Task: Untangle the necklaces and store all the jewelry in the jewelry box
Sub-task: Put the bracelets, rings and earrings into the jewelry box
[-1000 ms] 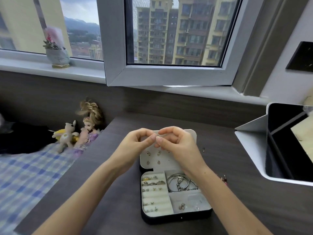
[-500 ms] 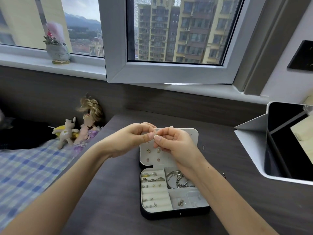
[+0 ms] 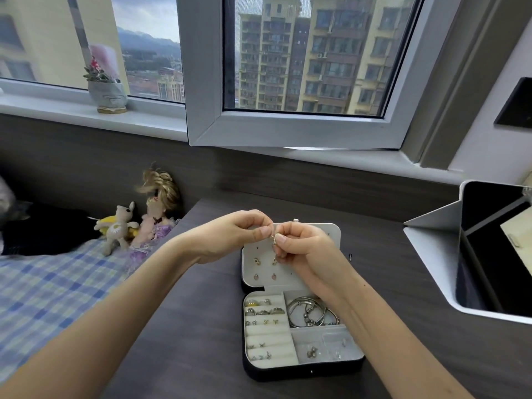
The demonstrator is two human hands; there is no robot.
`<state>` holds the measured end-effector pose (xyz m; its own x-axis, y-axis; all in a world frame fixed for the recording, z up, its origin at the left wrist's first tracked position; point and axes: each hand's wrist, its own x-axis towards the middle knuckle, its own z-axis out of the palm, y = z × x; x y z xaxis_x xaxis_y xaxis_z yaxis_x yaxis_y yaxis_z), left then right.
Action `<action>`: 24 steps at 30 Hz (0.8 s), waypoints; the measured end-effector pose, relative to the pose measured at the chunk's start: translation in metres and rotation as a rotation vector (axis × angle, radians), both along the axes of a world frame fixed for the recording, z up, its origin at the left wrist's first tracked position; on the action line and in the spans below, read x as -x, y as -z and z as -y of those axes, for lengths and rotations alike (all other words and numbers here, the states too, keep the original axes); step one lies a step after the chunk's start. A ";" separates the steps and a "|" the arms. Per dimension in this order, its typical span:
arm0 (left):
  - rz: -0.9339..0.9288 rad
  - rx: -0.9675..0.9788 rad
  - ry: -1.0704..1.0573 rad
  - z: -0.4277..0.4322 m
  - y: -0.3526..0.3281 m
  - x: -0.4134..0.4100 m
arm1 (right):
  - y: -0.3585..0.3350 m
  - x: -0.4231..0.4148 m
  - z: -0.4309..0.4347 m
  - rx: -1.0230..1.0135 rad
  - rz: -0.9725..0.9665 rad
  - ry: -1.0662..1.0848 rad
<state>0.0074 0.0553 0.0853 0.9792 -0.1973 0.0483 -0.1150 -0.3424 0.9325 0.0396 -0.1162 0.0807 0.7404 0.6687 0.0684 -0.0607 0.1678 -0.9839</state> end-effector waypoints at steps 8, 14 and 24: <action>-0.007 0.362 -0.095 0.005 0.009 0.000 | -0.006 0.008 0.005 0.104 0.257 0.150; -0.008 0.758 -0.447 0.015 0.021 0.002 | 0.018 0.007 -0.008 0.454 0.994 0.580; -0.076 0.932 -0.493 0.012 0.025 0.014 | 0.027 -0.001 -0.023 0.471 1.132 0.710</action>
